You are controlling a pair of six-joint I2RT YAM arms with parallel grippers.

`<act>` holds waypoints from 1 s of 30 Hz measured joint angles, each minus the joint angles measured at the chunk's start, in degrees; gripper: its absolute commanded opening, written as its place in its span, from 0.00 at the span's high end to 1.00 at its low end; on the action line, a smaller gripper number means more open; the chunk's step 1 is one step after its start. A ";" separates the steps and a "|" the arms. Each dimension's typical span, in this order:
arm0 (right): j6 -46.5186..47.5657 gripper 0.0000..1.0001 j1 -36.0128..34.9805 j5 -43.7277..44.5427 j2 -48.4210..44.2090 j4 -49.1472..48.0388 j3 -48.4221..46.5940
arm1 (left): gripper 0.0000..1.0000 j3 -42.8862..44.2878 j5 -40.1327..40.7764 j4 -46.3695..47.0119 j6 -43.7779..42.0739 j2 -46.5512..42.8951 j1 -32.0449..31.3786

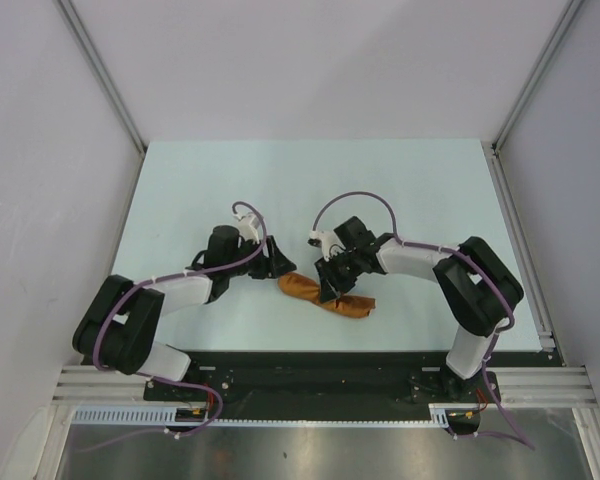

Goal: Fold the napkin, place the utensils inside, and roll it up
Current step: Roll the napkin with the utensil

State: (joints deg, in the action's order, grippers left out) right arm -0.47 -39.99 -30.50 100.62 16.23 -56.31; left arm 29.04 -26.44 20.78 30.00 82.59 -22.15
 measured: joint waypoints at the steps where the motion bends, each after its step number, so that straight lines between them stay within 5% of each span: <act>1: -0.02 0.71 0.76 -1.64 0.57 0.26 -0.33 | 0.31 -0.02 -0.74 0.74 0.00 0.02 -0.22; 13: -1.01 0.73 5.33 -11.21 5.22 2.86 -3.28 | 0.37 -0.22 -3.76 4.79 1.14 4.46 -1.95; 16: -1.03 0.73 5.66 -11.98 5.81 3.43 -3.78 | 0.52 -0.37 -3.78 5.11 1.68 4.50 -2.43; 21: -1.05 0.64 6.05 -12.50 6.32 4.11 -4.28 | 0.95 -0.48 -3.96 6.88 3.26 6.05 -3.34; 30: -1.55 0.33 6.75 -9.49 4.35 6.51 -5.55 | 1.00 2.47 -3.30 4.11 4.50 10.47 -3.63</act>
State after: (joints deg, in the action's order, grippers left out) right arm -2.02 -33.23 -39.99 104.97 22.74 -61.87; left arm 31.51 -29.74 24.88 34.50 93.06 -25.78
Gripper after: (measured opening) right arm 0.597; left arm 0.024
